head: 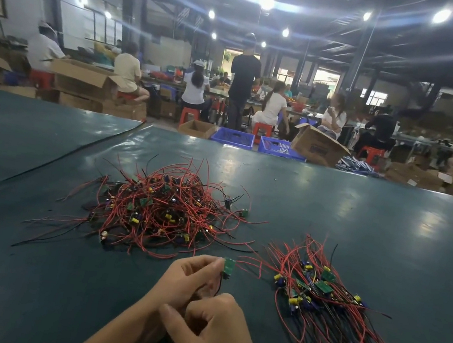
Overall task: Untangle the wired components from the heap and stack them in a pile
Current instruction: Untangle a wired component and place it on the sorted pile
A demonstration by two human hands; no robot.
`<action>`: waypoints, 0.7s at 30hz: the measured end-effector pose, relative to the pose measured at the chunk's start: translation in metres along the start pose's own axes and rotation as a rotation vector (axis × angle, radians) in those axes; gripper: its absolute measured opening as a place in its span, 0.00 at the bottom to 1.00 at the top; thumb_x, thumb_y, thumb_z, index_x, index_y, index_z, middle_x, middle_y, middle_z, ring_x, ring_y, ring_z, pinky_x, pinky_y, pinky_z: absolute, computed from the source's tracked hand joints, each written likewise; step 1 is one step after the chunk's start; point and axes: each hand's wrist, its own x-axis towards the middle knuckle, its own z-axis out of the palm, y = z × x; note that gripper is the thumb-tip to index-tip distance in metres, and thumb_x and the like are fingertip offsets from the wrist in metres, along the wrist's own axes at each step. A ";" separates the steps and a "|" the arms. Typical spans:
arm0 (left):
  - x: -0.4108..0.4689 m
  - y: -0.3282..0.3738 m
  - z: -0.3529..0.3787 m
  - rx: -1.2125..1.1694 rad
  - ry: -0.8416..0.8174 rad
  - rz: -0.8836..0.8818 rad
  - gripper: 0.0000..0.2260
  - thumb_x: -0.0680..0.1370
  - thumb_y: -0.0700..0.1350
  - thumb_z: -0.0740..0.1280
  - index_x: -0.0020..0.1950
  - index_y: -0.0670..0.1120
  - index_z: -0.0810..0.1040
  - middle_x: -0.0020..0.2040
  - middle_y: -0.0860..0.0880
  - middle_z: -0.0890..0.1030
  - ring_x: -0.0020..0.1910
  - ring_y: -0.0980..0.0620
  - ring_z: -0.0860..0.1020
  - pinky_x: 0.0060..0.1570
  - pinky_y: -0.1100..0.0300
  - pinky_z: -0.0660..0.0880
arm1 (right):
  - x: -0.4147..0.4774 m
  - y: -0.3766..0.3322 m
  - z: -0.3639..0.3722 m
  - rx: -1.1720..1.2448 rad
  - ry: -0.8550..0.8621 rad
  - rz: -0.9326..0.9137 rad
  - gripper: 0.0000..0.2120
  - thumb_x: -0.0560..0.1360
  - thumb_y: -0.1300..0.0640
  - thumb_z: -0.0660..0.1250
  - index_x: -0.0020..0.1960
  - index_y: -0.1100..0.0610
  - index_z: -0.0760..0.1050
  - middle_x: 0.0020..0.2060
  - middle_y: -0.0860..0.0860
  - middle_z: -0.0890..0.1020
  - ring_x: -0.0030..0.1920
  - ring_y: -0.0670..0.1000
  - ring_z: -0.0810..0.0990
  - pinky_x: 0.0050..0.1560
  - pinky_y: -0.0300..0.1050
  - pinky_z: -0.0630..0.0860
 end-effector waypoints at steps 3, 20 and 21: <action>-0.002 0.006 0.000 -0.062 0.034 0.120 0.17 0.66 0.50 0.73 0.50 0.42 0.82 0.29 0.48 0.76 0.26 0.55 0.72 0.27 0.65 0.71 | 0.002 0.002 -0.006 -0.041 0.040 0.035 0.30 0.71 0.28 0.61 0.33 0.56 0.75 0.23 0.46 0.76 0.25 0.48 0.74 0.29 0.39 0.68; -0.006 0.006 0.005 -0.021 0.223 0.146 0.13 0.77 0.27 0.56 0.46 0.42 0.75 0.38 0.42 0.79 0.35 0.48 0.78 0.34 0.57 0.78 | 0.013 0.014 -0.011 0.172 0.264 0.379 0.16 0.76 0.37 0.60 0.51 0.44 0.82 0.44 0.39 0.84 0.46 0.40 0.82 0.50 0.43 0.79; -0.006 0.006 0.006 -0.068 0.205 0.118 0.13 0.77 0.27 0.55 0.45 0.41 0.75 0.37 0.42 0.79 0.33 0.49 0.78 0.31 0.58 0.78 | 0.014 0.012 -0.009 0.230 0.264 0.370 0.12 0.78 0.43 0.62 0.52 0.46 0.82 0.43 0.40 0.85 0.46 0.41 0.83 0.49 0.41 0.79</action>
